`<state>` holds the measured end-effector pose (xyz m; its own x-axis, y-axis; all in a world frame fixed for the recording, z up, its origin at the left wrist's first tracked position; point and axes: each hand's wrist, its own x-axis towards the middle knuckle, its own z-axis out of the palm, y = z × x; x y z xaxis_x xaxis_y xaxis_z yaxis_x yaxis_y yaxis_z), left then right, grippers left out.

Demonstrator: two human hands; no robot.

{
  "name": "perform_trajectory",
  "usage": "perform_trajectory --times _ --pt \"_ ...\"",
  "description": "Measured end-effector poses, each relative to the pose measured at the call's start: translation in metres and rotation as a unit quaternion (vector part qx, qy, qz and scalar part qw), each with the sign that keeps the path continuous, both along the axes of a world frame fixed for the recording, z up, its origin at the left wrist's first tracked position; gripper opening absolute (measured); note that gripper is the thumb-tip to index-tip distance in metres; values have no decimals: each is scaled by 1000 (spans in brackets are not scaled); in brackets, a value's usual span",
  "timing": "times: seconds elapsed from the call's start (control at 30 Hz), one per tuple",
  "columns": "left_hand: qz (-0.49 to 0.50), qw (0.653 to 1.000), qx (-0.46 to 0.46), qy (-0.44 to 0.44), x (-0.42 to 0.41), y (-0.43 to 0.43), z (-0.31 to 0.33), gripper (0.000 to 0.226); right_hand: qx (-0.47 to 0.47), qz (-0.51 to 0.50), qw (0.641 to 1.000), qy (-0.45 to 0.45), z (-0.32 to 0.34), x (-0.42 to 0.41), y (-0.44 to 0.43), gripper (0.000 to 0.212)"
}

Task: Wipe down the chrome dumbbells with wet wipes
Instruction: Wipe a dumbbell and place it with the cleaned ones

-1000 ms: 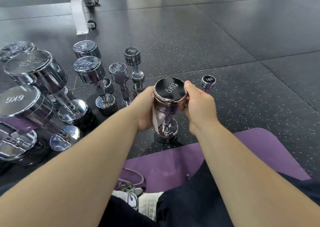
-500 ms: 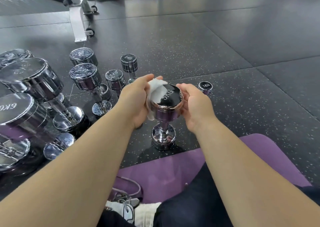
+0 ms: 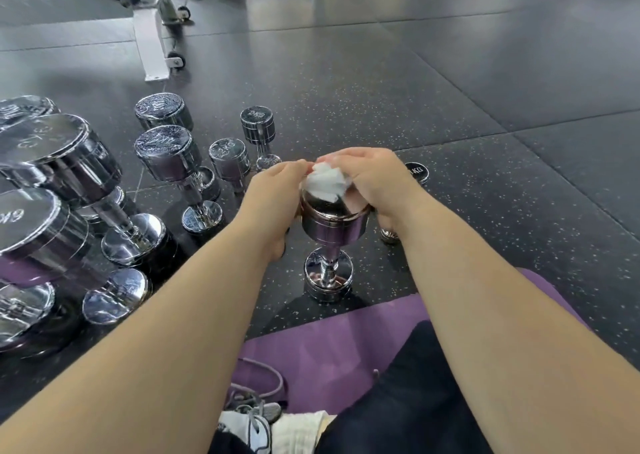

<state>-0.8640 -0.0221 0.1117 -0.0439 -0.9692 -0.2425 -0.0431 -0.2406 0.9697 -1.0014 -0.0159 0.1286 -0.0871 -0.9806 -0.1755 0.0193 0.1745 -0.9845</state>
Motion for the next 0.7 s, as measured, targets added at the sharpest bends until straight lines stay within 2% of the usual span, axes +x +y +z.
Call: perform_trajectory --times 0.1,0.2,0.27,0.33,0.37,0.4,0.43,0.47,0.5,0.57,0.7 --pt "-4 999 33 33 -6 2 -1 36 38 -52 998 -23 -18 -10 -7 27" --pt "25 996 78 42 -9 -1 -8 36 103 -41 992 -60 -33 -12 2 34" --pt "8 995 94 33 -7 -1 -10 47 102 -36 992 -65 -34 -13 6 35" --pt "-26 992 94 79 0 -1 -7 66 65 -39 994 -74 -22 -10 4 36" --pt "-41 990 86 102 3 -2 -3 72 68 -42 993 -91 -17 -9 0 45" --pt "-50 989 79 117 5 -6 -4 77 80 -49 991 -92 -13 -8 -5 73" --pt "-60 988 78 120 7 -7 -3 79 71 -33 991 -110 -12 -7 -3 34" --pt "-69 988 80 110 7 -7 -3 80 69 -51 992 -93 -15 -7 -5 15" --pt "-73 989 90 93 7 -7 -6 79 79 -57 993 -68 -17 -9 -1 12" --pt "-81 989 106 66 3 -5 -14 73 101 -56 993 -34 -28 -12 6 37" --pt "-64 986 118 102 -3 0 -21 67 115 -22 992 -50 -41 -12 20 63"
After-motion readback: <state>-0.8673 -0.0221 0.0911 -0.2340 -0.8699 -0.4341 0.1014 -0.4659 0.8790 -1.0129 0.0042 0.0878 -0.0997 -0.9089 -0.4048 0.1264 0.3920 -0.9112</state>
